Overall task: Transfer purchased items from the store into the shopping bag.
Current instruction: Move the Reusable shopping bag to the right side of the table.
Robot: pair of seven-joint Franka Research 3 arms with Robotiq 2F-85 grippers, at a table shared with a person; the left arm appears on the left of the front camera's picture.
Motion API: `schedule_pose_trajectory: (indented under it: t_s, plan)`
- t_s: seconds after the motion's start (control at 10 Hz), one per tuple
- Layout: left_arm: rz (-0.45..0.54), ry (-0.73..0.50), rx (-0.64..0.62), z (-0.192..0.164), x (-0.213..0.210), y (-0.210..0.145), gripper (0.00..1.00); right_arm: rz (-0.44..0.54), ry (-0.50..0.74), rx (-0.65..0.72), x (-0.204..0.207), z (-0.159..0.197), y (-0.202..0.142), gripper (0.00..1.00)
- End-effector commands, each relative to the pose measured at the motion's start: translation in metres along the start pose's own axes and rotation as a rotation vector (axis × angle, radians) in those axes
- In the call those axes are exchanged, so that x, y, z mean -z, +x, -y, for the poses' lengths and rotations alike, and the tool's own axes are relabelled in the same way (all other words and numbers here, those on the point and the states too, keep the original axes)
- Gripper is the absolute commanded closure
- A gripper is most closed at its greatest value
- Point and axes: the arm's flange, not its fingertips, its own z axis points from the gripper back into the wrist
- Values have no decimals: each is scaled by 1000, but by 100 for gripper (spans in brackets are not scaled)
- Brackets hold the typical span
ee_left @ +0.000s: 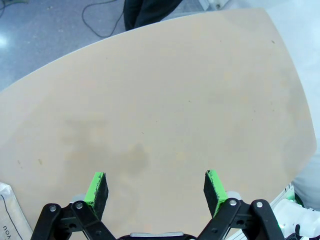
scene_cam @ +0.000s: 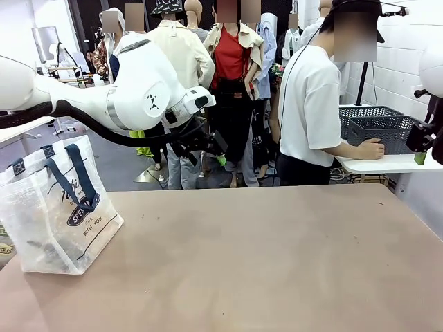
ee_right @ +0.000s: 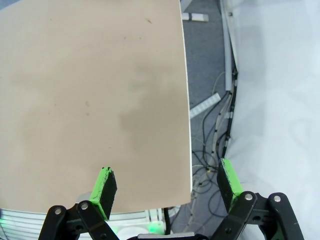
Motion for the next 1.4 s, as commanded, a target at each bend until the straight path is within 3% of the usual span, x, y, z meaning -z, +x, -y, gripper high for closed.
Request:
schedule_pose_trajectory:
  t_s: [0.0,1.3]
  plan:
    - [10,4,5,0,-1,1,0,-6,-16,-14,0,1,0,0]
    - [10,4,5,0,-1,1,0,-6,-16,-14,0,1,0,0]
